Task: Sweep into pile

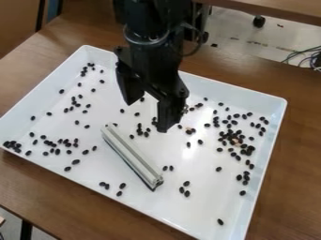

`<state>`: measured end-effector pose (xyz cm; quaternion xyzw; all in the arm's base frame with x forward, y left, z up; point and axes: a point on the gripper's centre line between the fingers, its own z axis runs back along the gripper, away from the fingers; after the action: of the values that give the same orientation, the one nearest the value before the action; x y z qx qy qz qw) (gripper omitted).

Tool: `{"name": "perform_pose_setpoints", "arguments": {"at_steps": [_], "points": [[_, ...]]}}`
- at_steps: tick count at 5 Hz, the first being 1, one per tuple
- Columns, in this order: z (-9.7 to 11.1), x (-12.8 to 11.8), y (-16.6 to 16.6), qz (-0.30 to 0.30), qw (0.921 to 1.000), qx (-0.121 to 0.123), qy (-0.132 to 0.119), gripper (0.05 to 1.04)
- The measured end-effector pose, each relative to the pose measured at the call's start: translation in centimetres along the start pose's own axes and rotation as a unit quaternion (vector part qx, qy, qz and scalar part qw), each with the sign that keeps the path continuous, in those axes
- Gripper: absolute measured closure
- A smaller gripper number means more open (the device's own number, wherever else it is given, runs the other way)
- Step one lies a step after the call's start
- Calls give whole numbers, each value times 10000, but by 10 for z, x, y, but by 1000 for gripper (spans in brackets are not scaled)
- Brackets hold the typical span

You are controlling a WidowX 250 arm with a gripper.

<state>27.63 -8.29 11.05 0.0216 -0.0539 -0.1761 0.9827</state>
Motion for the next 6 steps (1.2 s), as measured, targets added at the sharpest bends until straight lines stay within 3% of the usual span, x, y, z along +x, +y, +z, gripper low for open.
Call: {"name": "perform_pose_setpoints", "arguments": {"at_steps": [1,2,3,4,5,6], "points": [[-6,-4,0,51,9999,-9,115,84],[-17,-8,8,1247,9918,284,43,84],[-26,-7,15,2385,9706,329,-44,84],[-36,-14,32,3566,9340,202,38,84],[-60,-19,48,4732,8809,-30,-125,84],[-77,-18,57,5791,8150,83,-183,84]]}}
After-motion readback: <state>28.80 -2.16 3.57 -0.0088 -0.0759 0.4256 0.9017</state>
